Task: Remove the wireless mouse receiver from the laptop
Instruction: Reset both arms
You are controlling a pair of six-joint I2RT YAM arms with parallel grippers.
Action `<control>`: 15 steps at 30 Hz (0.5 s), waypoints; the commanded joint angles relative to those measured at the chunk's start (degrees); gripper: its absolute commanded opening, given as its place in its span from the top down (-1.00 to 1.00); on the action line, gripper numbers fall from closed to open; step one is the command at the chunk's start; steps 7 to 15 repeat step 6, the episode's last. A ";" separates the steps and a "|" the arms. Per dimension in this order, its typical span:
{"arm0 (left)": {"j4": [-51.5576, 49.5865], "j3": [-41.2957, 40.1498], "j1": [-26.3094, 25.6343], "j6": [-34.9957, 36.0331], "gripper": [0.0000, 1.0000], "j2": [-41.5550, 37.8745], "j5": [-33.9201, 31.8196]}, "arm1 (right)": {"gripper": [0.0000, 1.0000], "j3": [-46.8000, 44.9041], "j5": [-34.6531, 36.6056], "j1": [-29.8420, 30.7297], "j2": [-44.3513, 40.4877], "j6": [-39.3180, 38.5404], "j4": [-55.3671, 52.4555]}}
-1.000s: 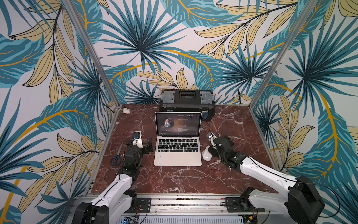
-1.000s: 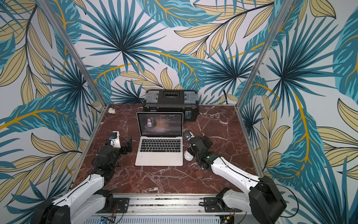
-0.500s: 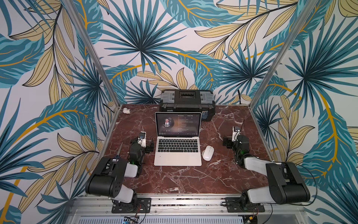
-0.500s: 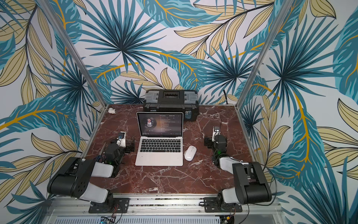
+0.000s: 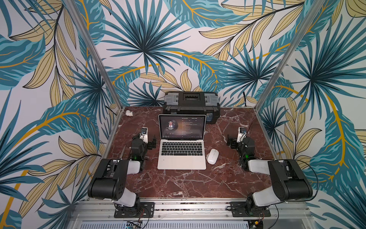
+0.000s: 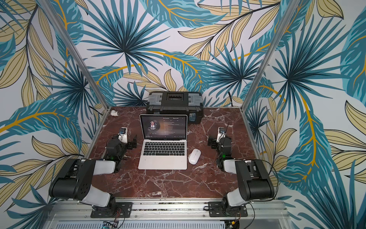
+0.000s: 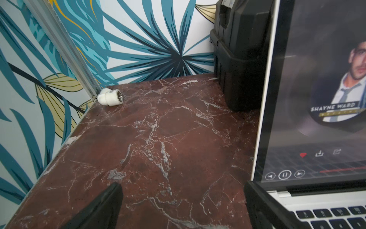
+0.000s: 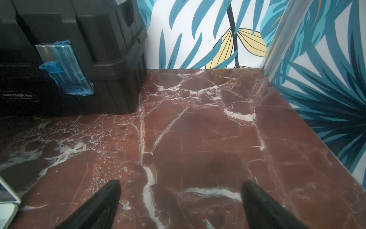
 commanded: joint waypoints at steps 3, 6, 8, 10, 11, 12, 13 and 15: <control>-2.43 1.38 0.31 -0.58 -1.00 -0.34 -0.48 | -0.99 0.03 0.67 -0.34 -0.06 1.17 -1.42; -1.97 0.98 0.34 -0.58 -1.00 -0.49 -0.40 | -0.99 -0.15 0.69 -0.32 -0.17 1.10 -1.12; -1.97 0.98 0.34 -0.58 -1.00 -0.49 -0.40 | -0.99 -0.15 0.69 -0.32 -0.17 1.10 -1.12; -1.97 0.98 0.34 -0.58 -1.00 -0.49 -0.40 | -0.99 -0.15 0.69 -0.32 -0.17 1.10 -1.12; -1.97 0.98 0.34 -0.58 -1.00 -0.49 -0.40 | -0.99 -0.15 0.69 -0.32 -0.17 1.10 -1.12; -1.97 0.98 0.34 -0.58 -1.00 -0.49 -0.40 | -0.99 -0.15 0.69 -0.32 -0.17 1.10 -1.12; -1.97 0.98 0.34 -0.58 -1.00 -0.49 -0.40 | -0.99 -0.15 0.69 -0.32 -0.17 1.10 -1.12; -1.97 0.98 0.34 -0.58 -1.00 -0.49 -0.40 | -0.99 -0.15 0.69 -0.32 -0.17 1.10 -1.12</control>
